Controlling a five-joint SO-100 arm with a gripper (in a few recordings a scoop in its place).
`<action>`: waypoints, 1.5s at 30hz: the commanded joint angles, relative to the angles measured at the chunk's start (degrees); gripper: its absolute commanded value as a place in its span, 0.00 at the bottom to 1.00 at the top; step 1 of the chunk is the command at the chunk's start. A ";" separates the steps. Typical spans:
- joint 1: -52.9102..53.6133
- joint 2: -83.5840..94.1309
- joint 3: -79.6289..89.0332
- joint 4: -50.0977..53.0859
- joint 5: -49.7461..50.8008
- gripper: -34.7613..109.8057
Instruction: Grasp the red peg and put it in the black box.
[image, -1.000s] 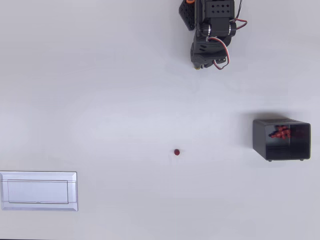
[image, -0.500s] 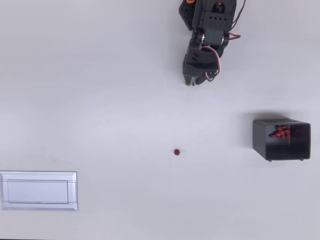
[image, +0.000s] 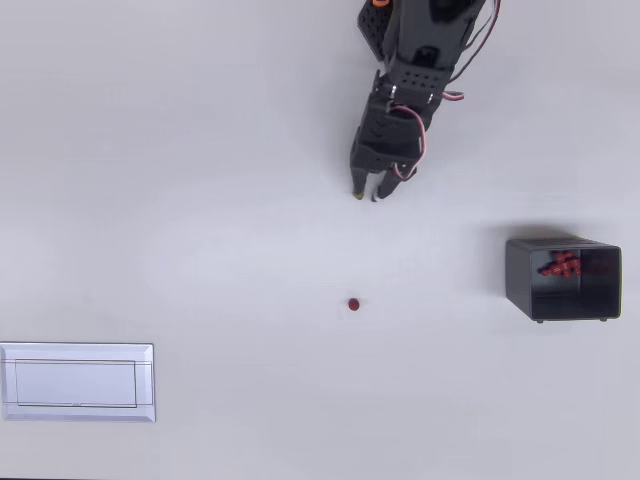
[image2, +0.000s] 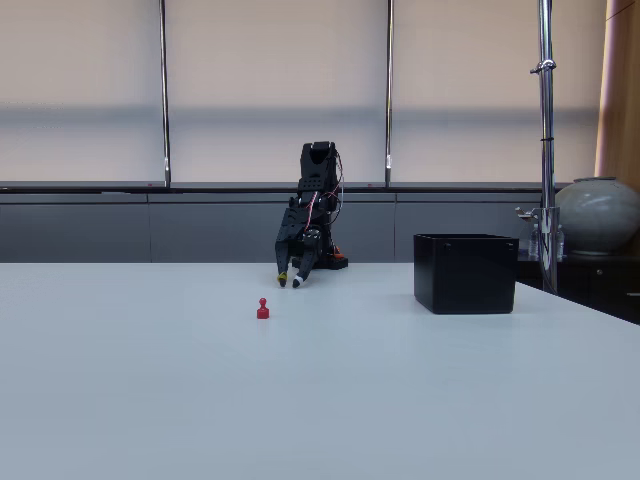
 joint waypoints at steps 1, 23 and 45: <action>0.26 10.28 0.26 -15.64 0.44 0.30; -0.53 38.94 18.90 -35.60 -2.81 0.38; -0.79 53.17 34.80 -41.40 -4.57 0.41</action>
